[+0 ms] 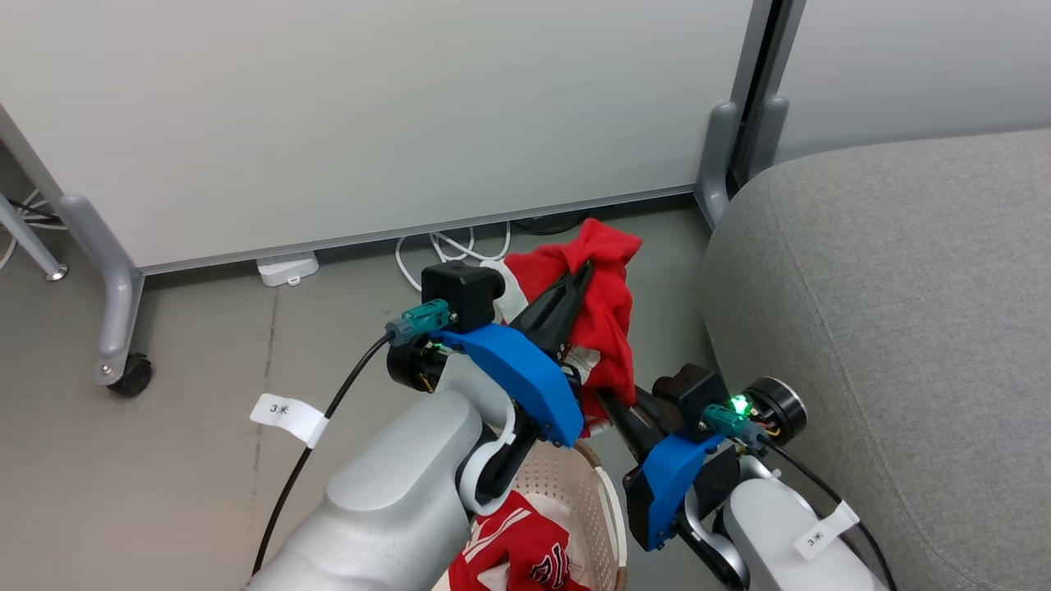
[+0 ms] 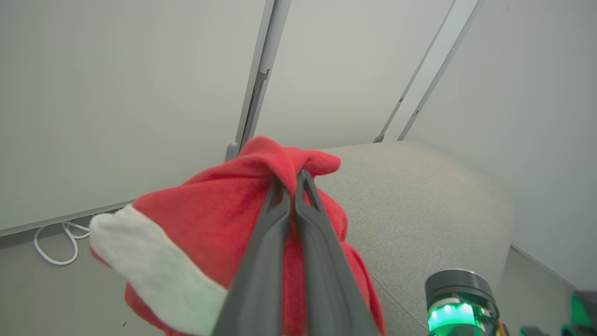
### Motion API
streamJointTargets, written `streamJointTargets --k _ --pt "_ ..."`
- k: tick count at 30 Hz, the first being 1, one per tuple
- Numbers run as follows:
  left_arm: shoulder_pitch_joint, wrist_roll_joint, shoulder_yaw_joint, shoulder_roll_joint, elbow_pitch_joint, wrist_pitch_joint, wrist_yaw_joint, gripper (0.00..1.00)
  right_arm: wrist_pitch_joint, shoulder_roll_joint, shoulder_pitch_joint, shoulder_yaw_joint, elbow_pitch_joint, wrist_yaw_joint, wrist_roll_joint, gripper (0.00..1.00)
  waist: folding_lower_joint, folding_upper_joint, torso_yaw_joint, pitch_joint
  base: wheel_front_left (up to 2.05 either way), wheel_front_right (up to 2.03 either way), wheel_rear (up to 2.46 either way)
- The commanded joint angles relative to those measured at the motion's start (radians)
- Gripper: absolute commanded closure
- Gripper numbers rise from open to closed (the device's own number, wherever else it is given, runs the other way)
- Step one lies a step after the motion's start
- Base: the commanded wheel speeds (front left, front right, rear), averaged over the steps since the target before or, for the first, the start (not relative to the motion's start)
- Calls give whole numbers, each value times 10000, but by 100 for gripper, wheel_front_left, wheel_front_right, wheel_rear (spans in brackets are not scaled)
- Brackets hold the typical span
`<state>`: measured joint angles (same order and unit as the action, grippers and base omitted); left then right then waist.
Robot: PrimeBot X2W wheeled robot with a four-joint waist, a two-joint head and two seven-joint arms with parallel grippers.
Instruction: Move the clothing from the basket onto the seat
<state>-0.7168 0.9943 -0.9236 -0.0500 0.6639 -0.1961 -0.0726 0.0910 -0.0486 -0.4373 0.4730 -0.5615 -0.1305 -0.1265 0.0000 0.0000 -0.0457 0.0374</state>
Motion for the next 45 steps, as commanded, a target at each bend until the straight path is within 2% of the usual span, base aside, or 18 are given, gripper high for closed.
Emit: streamJointTargets --k 1,22,23,26,38,45 --pt "-173 14 -43 -8 42 -86 31 100 76 -32 -149 10 -100 -5 -107 100 0 0 -3 -4 0 0 0" --pt "-369 33 -305 -10 402 -237 68 100 299 -32 -196 -23 -412 -5 -268 100 0 0 -101 38 0 0 0" --pt "-376 13 -332 -10 419 -241 64 83 295 -32 -195 -24 -415 -5 -266 100 0 0 -98 38 0 0 0" --pt "-401 -47 -413 -10 469 -250 32 0 300 -32 -195 -30 -414 -5 -280 100 0 0 -90 35 0 0 0" --pt "-421 -245 -491 -90 590 -436 -36 0 327 -32 -212 -100 -404 -5 -271 100 0 0 -81 44 0 0 0" --pt "267 -984 50 -713 -149 -698 -145 0 394 -32 -61 -445 -131 -5 -179 100 0 0 -126 126 0 0 0"
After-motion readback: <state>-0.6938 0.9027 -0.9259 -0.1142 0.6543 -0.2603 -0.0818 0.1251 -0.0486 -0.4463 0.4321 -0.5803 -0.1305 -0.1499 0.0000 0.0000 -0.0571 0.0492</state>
